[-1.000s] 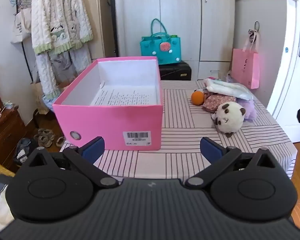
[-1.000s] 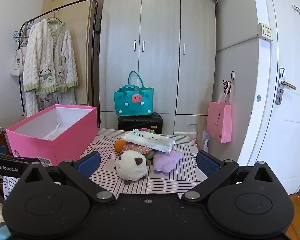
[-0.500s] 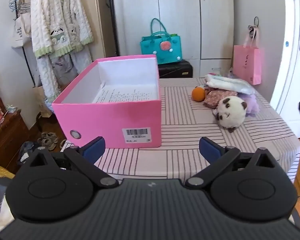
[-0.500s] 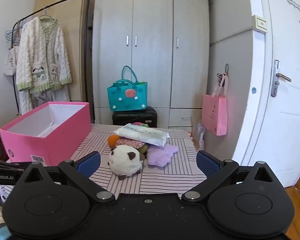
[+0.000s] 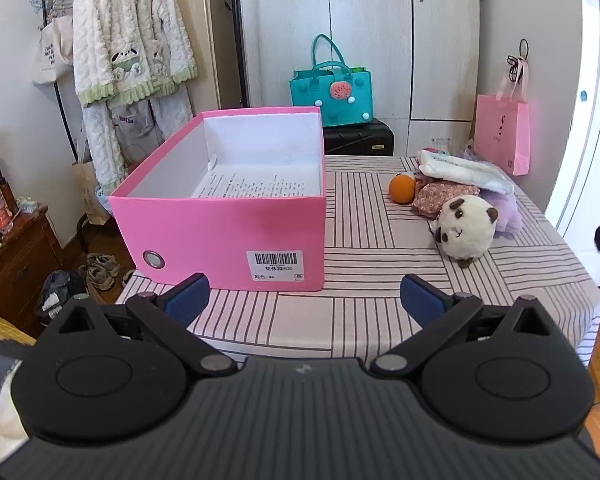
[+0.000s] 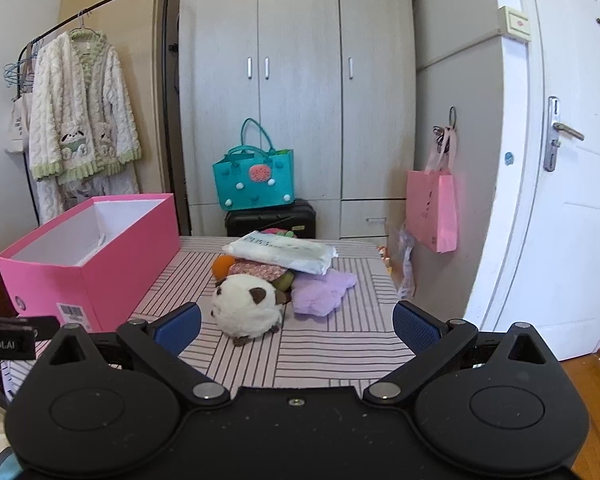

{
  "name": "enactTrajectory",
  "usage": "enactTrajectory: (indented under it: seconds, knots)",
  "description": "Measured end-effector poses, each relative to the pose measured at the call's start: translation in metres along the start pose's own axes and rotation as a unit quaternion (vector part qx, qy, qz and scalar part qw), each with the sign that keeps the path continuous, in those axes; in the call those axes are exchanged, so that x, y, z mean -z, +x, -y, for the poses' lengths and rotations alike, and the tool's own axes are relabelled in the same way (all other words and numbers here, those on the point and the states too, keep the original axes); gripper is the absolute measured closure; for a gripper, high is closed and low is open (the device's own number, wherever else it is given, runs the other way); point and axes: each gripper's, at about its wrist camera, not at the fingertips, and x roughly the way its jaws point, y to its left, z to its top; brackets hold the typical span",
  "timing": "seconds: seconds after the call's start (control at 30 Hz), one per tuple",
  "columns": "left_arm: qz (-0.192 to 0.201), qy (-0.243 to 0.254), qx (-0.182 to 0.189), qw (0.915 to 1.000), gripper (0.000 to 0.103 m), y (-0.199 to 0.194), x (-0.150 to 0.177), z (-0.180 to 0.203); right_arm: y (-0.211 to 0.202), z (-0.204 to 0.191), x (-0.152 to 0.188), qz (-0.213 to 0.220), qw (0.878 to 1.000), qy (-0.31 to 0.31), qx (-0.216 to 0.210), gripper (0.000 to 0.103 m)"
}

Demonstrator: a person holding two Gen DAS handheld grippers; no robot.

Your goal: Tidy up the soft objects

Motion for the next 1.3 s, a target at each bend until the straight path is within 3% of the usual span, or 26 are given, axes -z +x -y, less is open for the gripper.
enactTrajectory:
  seconds: [0.4,1.3]
  knots:
    - [-0.009,-0.006,0.002,0.9999,0.000,0.004,0.001,-0.001,0.001,-0.001,0.002,-0.006,1.000,0.000,-0.007,0.000]
    - [0.015,0.005,0.005,0.9999,0.000,-0.005,-0.001,-0.002,-0.008,-0.001,0.003,-0.002,1.000,-0.017,-0.006,0.000]
